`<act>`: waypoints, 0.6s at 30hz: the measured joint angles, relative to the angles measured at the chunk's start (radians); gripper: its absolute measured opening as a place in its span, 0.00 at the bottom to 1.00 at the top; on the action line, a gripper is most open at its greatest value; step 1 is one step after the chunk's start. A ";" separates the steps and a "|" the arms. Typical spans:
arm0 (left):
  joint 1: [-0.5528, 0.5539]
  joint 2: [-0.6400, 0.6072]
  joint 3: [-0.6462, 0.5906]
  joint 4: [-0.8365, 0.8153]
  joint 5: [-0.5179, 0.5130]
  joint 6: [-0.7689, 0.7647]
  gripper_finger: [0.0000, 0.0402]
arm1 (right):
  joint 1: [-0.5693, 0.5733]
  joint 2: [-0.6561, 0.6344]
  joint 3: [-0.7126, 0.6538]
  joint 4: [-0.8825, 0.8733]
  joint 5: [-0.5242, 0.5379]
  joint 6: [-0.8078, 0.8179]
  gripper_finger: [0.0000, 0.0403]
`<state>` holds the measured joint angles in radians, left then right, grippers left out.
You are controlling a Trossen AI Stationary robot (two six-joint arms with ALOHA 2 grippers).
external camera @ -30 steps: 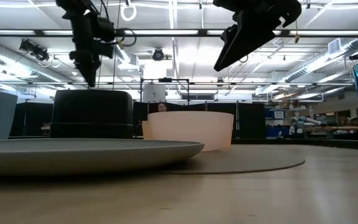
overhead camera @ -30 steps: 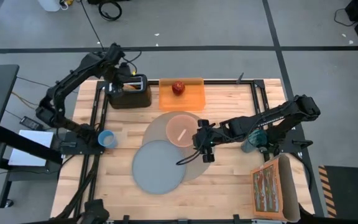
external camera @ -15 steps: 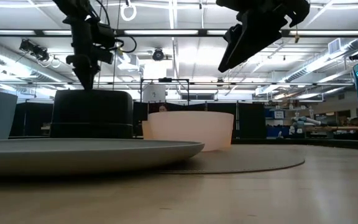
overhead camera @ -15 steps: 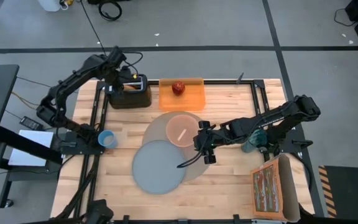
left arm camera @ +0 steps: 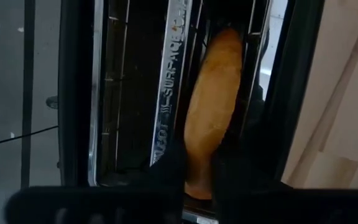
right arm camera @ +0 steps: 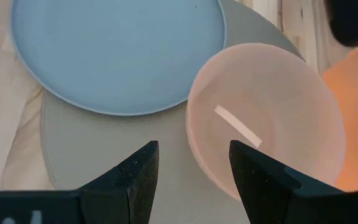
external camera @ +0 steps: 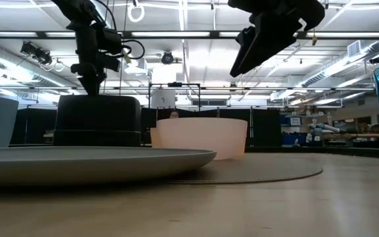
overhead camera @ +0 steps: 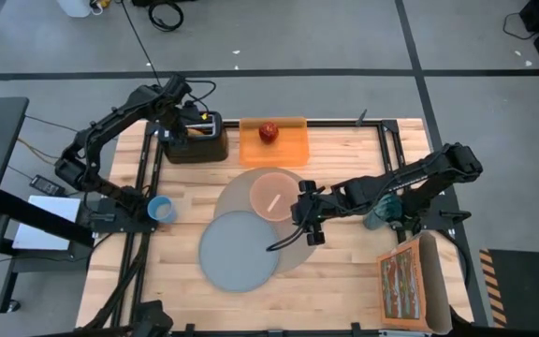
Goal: Arrange a breakfast setting
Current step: Put the brown toasted bread on the light blue plate
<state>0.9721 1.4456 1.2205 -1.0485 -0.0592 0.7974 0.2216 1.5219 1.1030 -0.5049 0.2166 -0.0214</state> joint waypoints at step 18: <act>-0.117 -0.021 0.345 -0.243 -0.075 -0.162 0.08 | -0.035 -0.054 0.000 -0.019 0.117 -0.061 0.51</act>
<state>0.8548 1.4246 1.5659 -1.2912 -0.1339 0.6358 0.1865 1.4681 1.1030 -0.5243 0.3337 -0.0822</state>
